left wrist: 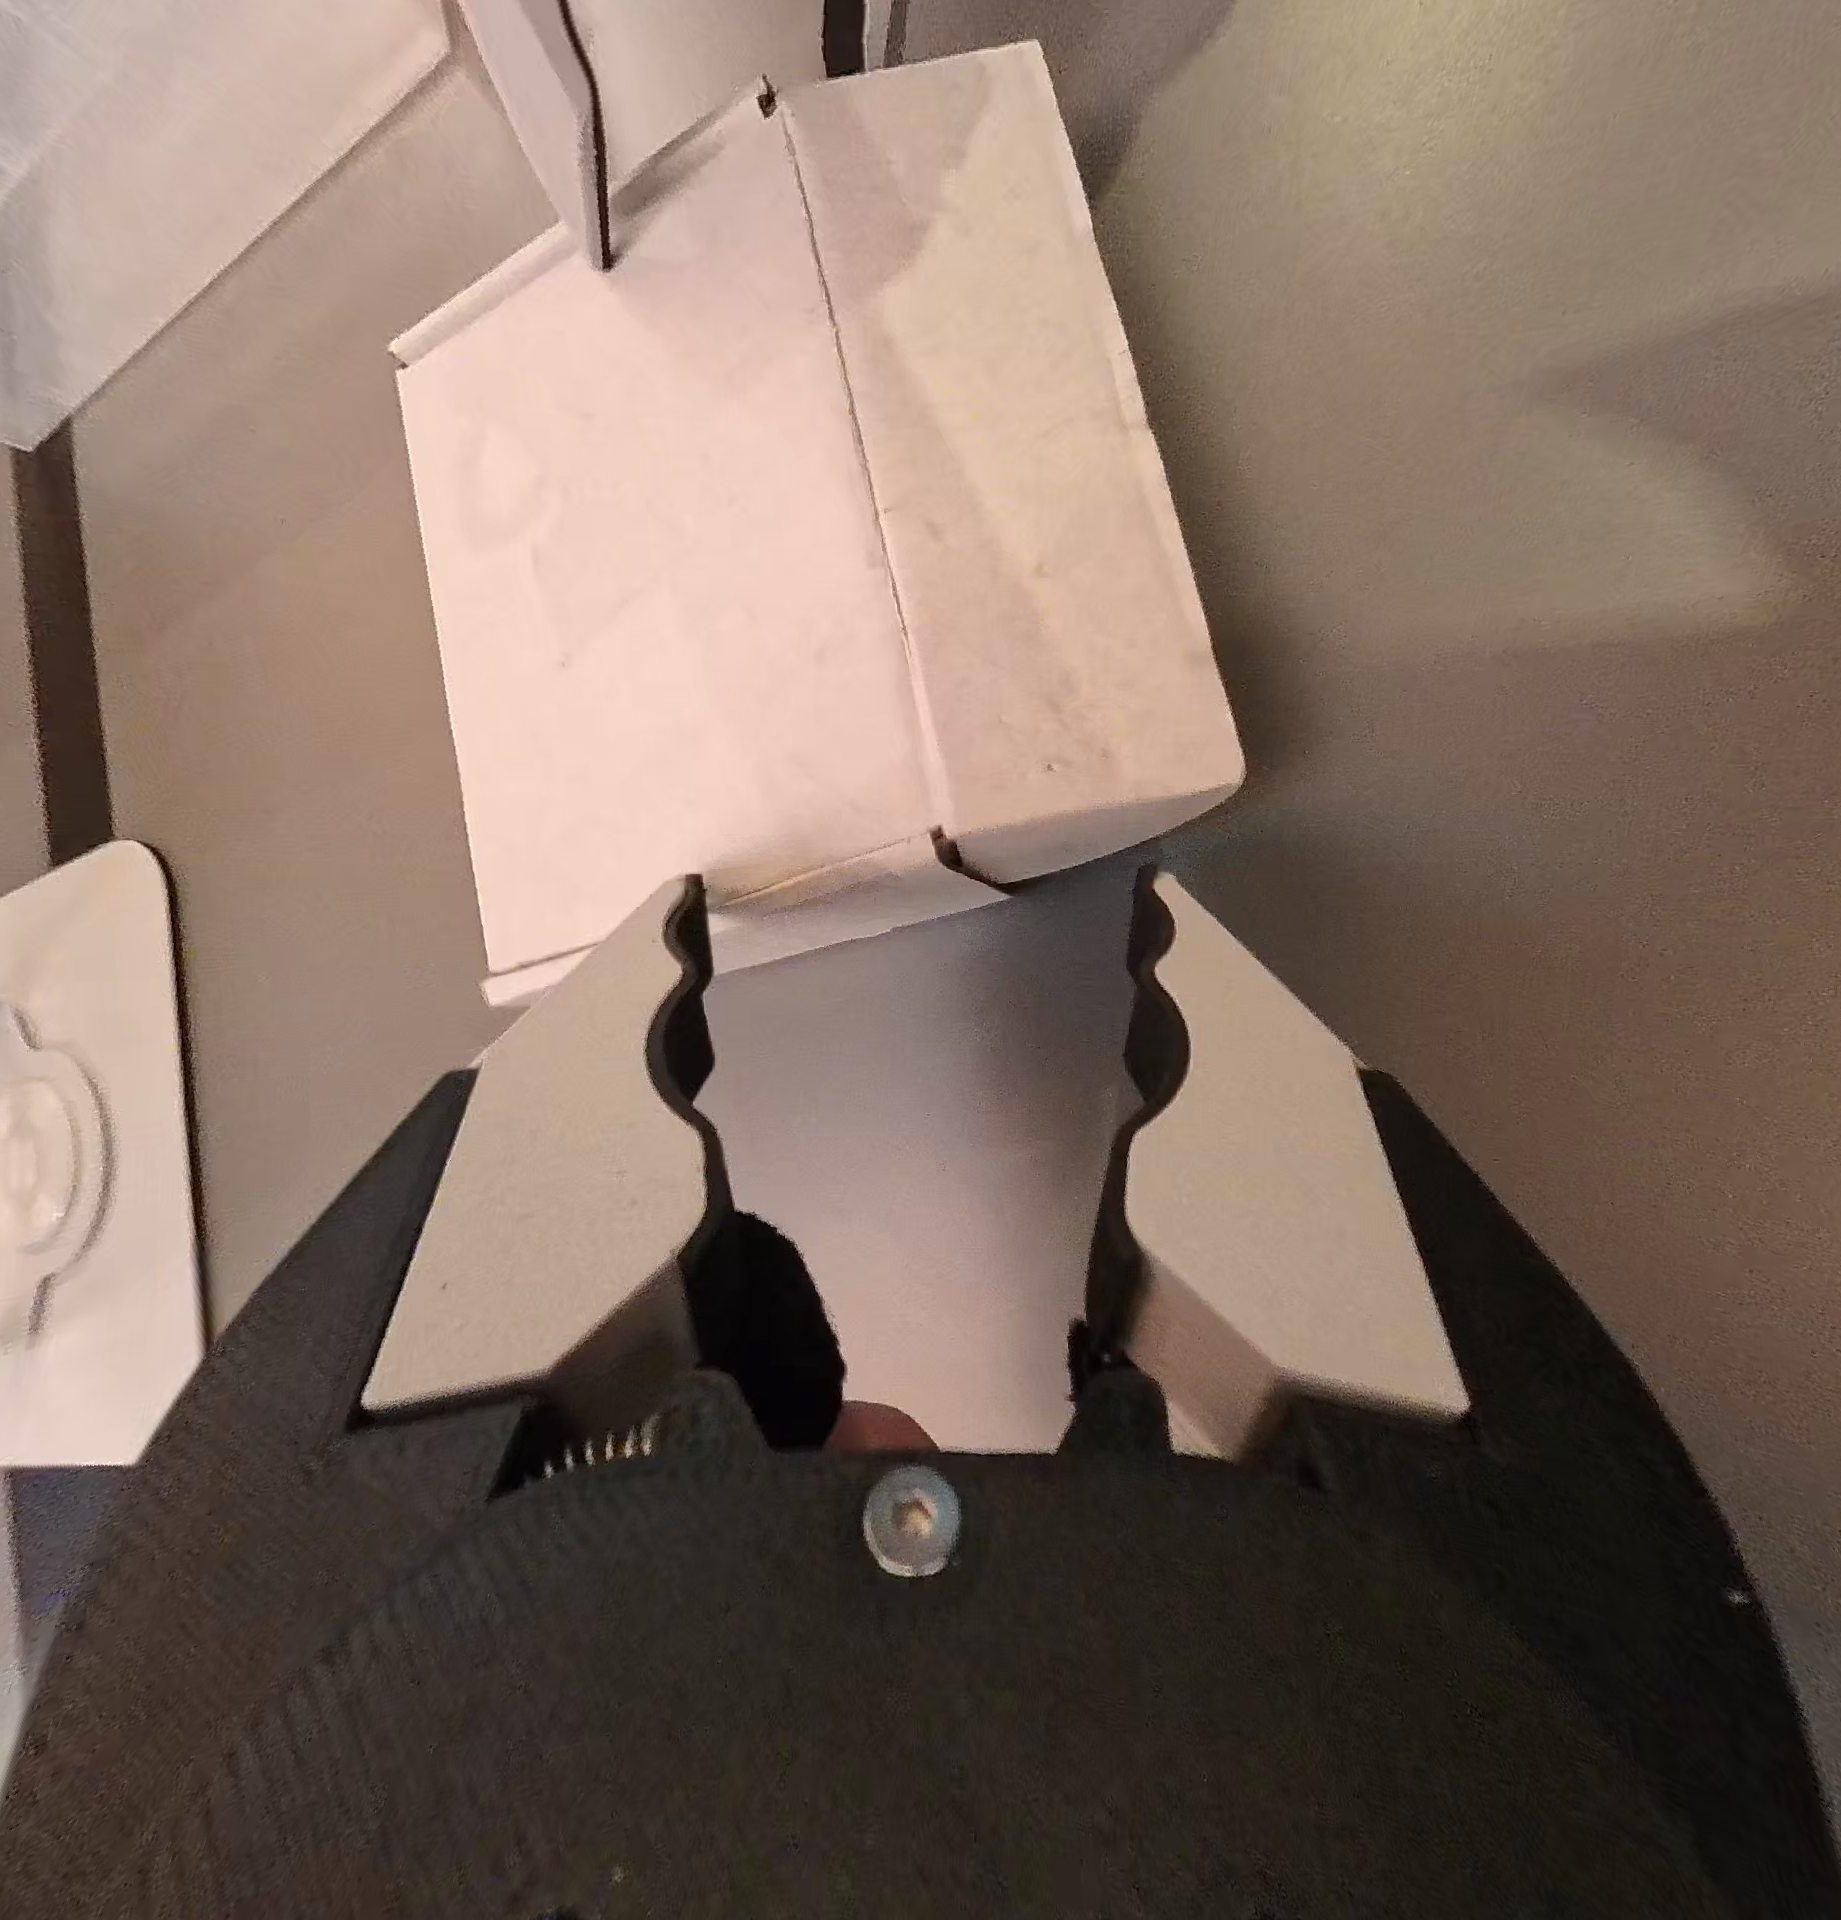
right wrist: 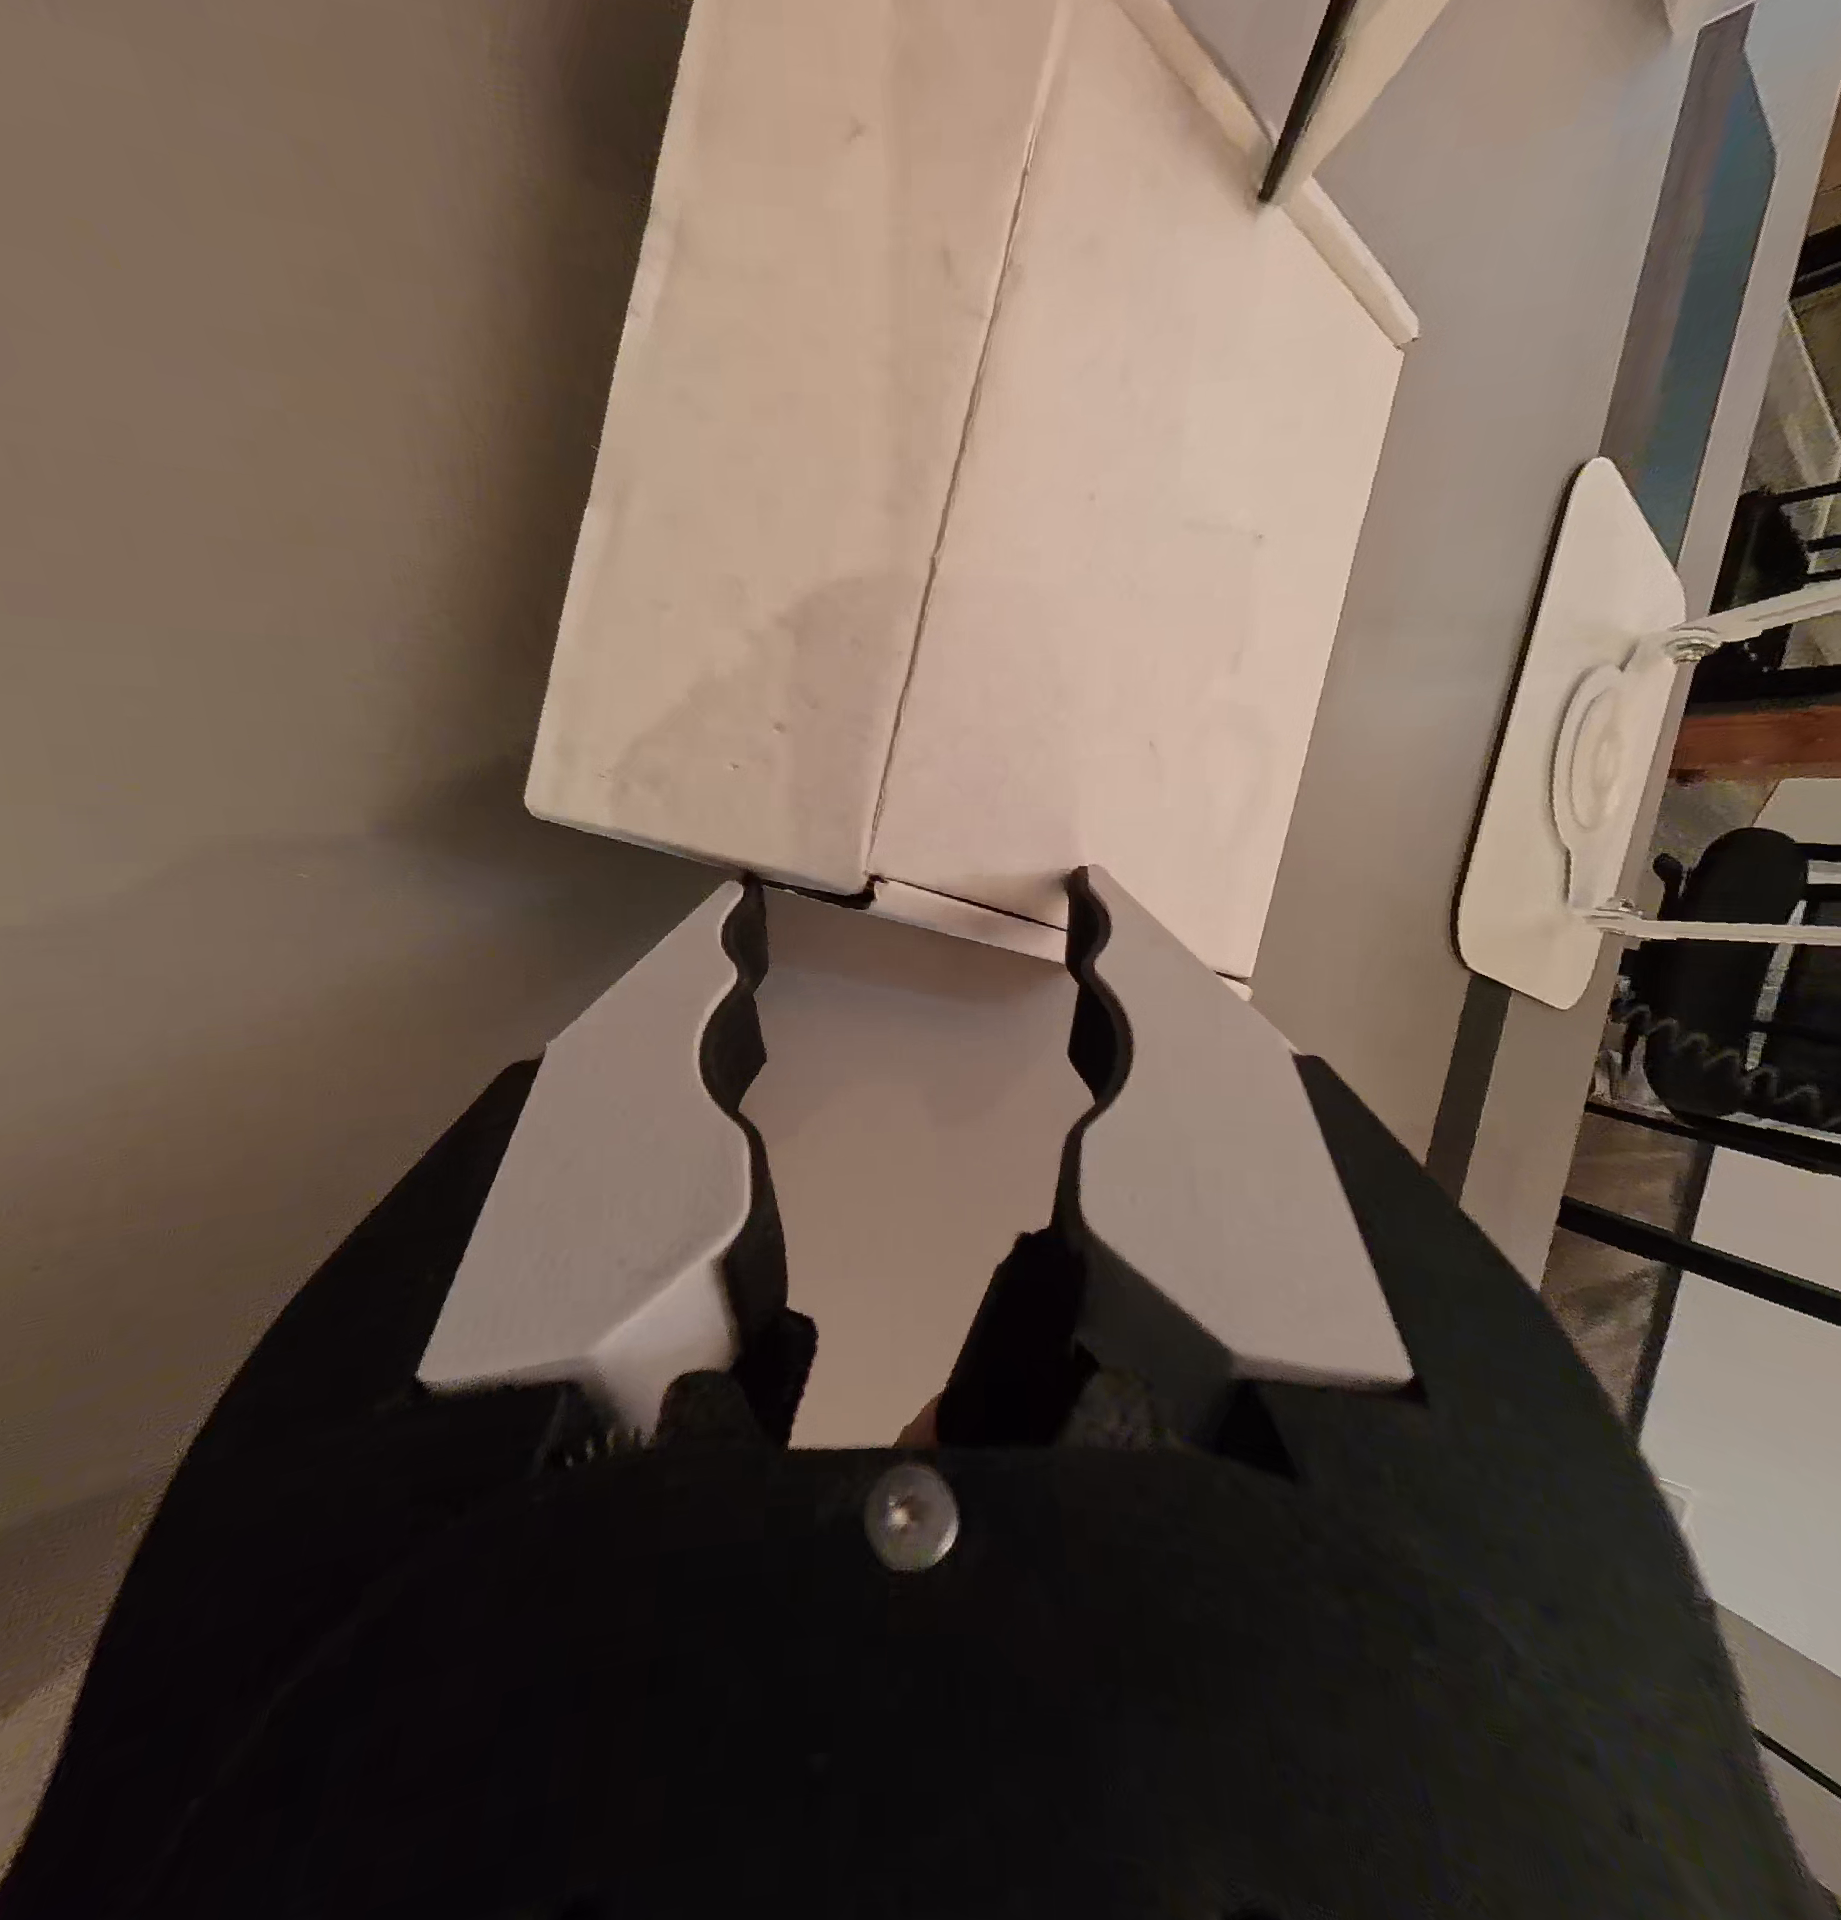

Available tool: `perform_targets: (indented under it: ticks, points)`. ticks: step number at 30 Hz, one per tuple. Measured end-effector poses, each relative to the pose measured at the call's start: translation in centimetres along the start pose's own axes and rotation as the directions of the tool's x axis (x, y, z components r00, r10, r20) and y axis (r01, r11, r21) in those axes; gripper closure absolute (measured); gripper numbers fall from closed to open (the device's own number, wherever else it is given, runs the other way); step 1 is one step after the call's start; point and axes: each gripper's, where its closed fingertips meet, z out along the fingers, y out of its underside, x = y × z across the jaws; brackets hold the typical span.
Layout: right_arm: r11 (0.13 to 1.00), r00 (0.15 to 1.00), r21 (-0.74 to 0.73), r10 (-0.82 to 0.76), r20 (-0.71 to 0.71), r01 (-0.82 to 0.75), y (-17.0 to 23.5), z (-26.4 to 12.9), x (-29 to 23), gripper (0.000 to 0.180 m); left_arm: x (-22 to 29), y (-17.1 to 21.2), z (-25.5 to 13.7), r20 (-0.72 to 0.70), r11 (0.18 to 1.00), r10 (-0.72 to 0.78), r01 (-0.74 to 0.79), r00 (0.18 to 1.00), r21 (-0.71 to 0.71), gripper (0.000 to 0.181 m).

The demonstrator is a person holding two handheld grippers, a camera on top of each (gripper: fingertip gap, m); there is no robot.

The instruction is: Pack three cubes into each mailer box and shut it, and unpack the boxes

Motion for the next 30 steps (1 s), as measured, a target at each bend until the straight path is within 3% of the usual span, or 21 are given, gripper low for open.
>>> perform_targets:
  ticks: [4, 13, 24, 28, 30]
  points:
    - [1.0, 1.0, 0.008, -0.015, -0.027, 0.015, 0.0, 0.1, 0.2, 0.124, -0.1, -0.3, -0.1, -0.023, 0.996, -0.069, 0.071, 0.997, 0.058, 0.102]
    - [0.999, 0.996, 0.008, -0.04, -0.078, 0.041, 0.0, 0.2, 0.2, 0.127, -0.3, 0.0, 0.5, 0.067, 0.999, -0.031, 0.03, 0.997, 0.017, 0.1]
    - [0.973, 0.945, 0.089, 0.179, 0.274, -0.211, -0.9, -1.0, -1.4, 0.093, 0.1, -1.2, -0.4, -0.163, 0.963, -0.23, 0.249, 0.959, 0.103, 0.089]
    - [0.961, 0.942, 0.088, 0.234, 0.241, -0.262, -1.0, -0.7, -0.6, 0.109, -1.1, -1.2, -0.2, -0.102, 0.943, -0.307, 0.317, 0.946, 0.1, 0.107]
    - [0.957, 0.939, 0.074, 0.256, 0.23, -0.28, -1.1, -0.7, -0.7, 0.109, -0.8, -1.0, 0.2, -0.055, 0.957, -0.277, 0.281, 0.959, 0.077, 0.098]
